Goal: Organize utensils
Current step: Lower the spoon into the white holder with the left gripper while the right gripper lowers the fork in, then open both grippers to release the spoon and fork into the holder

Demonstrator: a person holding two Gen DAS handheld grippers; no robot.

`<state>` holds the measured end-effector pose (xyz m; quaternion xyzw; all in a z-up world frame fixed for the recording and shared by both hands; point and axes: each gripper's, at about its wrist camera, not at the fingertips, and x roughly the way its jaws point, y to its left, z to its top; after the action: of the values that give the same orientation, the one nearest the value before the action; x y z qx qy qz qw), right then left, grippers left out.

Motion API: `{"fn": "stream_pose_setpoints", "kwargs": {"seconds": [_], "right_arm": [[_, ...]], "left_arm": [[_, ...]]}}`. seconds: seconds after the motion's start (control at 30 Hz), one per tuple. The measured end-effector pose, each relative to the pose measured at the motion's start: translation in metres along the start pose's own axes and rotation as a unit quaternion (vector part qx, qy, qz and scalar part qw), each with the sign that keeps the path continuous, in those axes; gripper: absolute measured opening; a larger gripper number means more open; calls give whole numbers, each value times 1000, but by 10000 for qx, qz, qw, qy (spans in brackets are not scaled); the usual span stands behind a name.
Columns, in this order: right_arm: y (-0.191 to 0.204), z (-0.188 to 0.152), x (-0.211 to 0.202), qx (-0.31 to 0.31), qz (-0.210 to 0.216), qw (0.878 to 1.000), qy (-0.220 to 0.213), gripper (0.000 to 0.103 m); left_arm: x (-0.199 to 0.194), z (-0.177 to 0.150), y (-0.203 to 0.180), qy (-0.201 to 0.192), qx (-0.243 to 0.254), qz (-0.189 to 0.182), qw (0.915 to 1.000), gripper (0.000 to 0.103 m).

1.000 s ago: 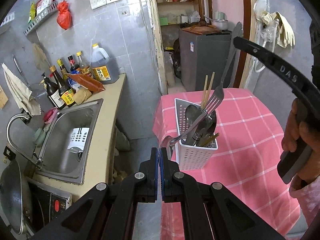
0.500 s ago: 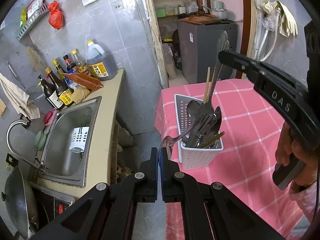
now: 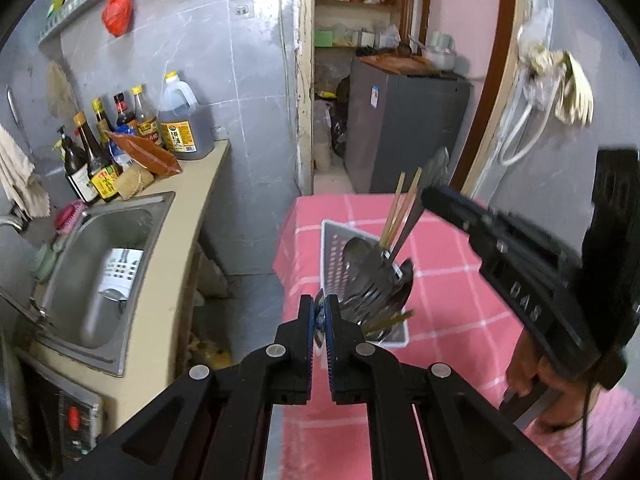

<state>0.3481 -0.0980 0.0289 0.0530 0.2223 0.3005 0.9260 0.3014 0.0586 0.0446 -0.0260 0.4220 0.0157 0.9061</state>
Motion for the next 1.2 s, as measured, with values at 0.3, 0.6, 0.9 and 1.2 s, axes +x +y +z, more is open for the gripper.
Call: {"fn": "stream_pose_setpoints", "kwargs": {"seconds": [0.3, 0.6, 0.9, 1.2], "right_arm": [[-6, 0, -1, 64, 27, 10000, 29, 3], [-5, 3, -8, 24, -14, 10000, -27, 5], [-9, 12, -45, 13, -462, 9978, -469, 29], [-20, 15, -99, 60, -1196, 9893, -834, 55]], "left_arm": [[-3, 6, 13, -503, -707, -772, 9932, 8], [-3, 4, 18, -803, -982, -882, 9880, 16], [-23, -6, 19, -1500, -1045, -702, 9806, 51], [-40, -21, 5, -2035, -900, -373, 9742, 82]]}}
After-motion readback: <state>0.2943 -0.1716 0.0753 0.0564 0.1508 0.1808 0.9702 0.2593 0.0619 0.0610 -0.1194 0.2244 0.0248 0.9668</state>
